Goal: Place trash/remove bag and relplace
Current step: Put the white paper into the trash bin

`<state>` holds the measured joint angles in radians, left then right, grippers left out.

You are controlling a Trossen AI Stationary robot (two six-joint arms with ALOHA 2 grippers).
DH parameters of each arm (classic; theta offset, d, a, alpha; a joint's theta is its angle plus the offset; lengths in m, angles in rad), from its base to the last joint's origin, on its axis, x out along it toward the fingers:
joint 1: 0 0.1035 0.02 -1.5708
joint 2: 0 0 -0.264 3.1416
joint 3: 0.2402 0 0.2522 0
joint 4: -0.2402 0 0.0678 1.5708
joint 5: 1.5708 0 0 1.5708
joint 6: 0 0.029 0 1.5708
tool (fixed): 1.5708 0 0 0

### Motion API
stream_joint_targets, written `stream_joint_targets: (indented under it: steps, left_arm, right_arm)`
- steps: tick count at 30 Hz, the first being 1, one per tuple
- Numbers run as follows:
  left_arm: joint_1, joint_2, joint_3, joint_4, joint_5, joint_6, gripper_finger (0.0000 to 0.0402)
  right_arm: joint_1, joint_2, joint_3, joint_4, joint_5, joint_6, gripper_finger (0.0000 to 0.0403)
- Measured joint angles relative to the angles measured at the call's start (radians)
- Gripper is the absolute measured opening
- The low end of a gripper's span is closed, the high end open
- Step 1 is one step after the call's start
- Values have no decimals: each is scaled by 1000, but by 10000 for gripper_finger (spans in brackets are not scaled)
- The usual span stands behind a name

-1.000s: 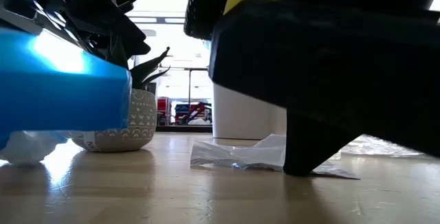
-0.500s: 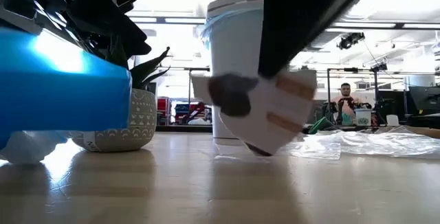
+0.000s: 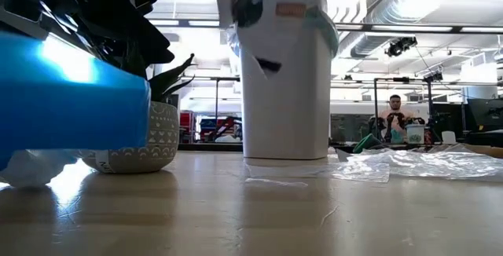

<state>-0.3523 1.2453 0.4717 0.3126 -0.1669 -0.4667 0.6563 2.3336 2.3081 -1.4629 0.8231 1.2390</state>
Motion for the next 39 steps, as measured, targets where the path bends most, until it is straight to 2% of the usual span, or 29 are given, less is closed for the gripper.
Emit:
stream_joint_targets:
  steps: [6,13,17,27,34,39]
  left_arm:
    - [0,0,0,11,-3,-3,80]
    - [0,0,0,170,6,-2,80]
    - [0,0,0,201,9,-3,80]
    - [-1,0,0,335,197,-82,80]
    - [-4,0,0,394,263,-107,80]
    - [-20,0,0,398,272,-108,80]
  right_arm:
    - [0,-53,0,-11,47,-24,0]
    - [-9,-103,0,-22,122,-60,0]
    - [-28,-128,0,-21,168,-107,0]
    - [-105,-235,0,-10,296,-283,0]
    - [-175,-300,1,1,355,-409,0]
    - [-228,-344,1,20,400,-488,0]
